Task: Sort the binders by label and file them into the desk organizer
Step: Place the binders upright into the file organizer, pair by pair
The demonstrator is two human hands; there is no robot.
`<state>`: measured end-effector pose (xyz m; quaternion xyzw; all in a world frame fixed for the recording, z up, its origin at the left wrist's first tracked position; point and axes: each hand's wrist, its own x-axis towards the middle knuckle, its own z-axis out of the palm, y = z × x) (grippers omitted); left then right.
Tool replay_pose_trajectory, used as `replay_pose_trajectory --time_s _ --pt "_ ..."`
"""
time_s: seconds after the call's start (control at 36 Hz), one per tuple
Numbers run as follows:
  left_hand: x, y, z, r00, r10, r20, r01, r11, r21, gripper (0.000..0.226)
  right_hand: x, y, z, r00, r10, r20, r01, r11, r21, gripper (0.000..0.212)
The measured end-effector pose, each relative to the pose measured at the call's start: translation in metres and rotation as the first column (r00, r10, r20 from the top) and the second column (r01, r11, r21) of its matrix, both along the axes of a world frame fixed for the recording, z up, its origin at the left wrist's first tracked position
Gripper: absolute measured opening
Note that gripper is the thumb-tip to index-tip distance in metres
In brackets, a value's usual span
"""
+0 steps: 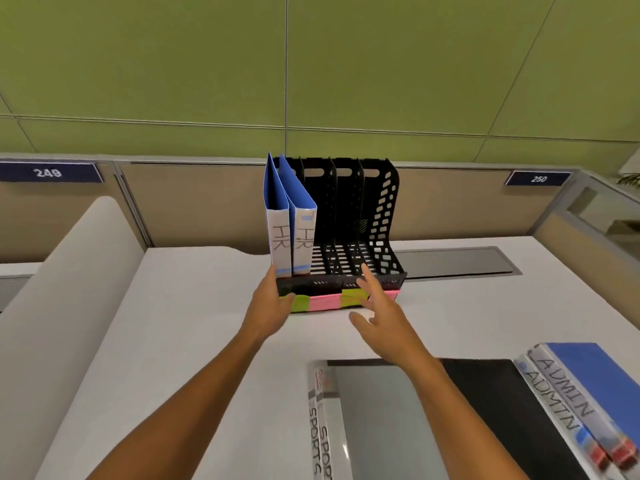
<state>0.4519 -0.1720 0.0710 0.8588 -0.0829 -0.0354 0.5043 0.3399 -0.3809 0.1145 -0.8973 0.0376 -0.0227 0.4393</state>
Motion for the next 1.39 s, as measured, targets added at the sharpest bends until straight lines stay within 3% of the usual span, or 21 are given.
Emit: replay_pose_trajectory --time_s 0.14,0.33,0.61,0.72,0.81,0.97,1.11,1.28,1.39 --pt "-0.044 -0.006 -0.004 1.0 -0.025 -0.019 0.025 1.0 0.018 0.064 -0.057 -0.015 -0.025 0.996 -0.068 -0.058 0.07 0.997 0.039 0.074" --pt "-0.125 -0.003 -0.032 0.984 -0.004 -0.179 0.004 1.0 -0.001 0.063 -0.142 -0.029 -0.081 0.982 -0.138 -0.131 0.151 0.984 0.094 0.07" --pt "-0.23 -0.009 -0.071 0.92 -0.018 -0.391 0.04 0.998 0.05 0.052 -0.22 -0.043 -0.121 0.96 -0.168 -0.222 0.159 0.986 -0.059 0.066" --pt "-0.262 -0.02 -0.081 0.903 0.112 -0.416 -0.083 0.993 0.088 0.059 -0.242 -0.041 -0.137 0.94 -0.146 -0.308 0.107 0.984 -0.14 0.07" --pt "-0.267 -0.027 -0.085 0.839 0.166 -0.518 -0.183 0.983 0.019 0.032 -0.249 -0.036 -0.145 0.913 -0.134 -0.384 0.069 0.981 -0.18 0.077" --pt "-0.262 -0.03 -0.085 0.743 0.193 -0.641 -0.351 0.928 -0.128 0.023 -0.255 -0.03 -0.157 0.862 -0.046 -0.505 -0.105 0.958 -0.266 0.095" --pt "-0.258 -0.026 -0.082 0.645 0.123 -0.754 -0.447 0.862 -0.241 0.029 -0.249 -0.029 -0.15 0.849 -0.058 -0.525 -0.088 0.965 -0.248 0.102" --pt "-0.259 -0.036 -0.076 0.623 0.047 -0.78 -0.445 0.842 -0.304 0.028 -0.241 -0.01 -0.148 0.851 -0.023 -0.524 -0.094 0.976 -0.195 0.132" --pt "-0.262 -0.039 -0.066 0.659 0.003 -0.752 -0.37 0.872 -0.321 0.029 -0.239 0.006 -0.147 0.86 0.007 -0.51 -0.113 0.978 -0.176 0.137"
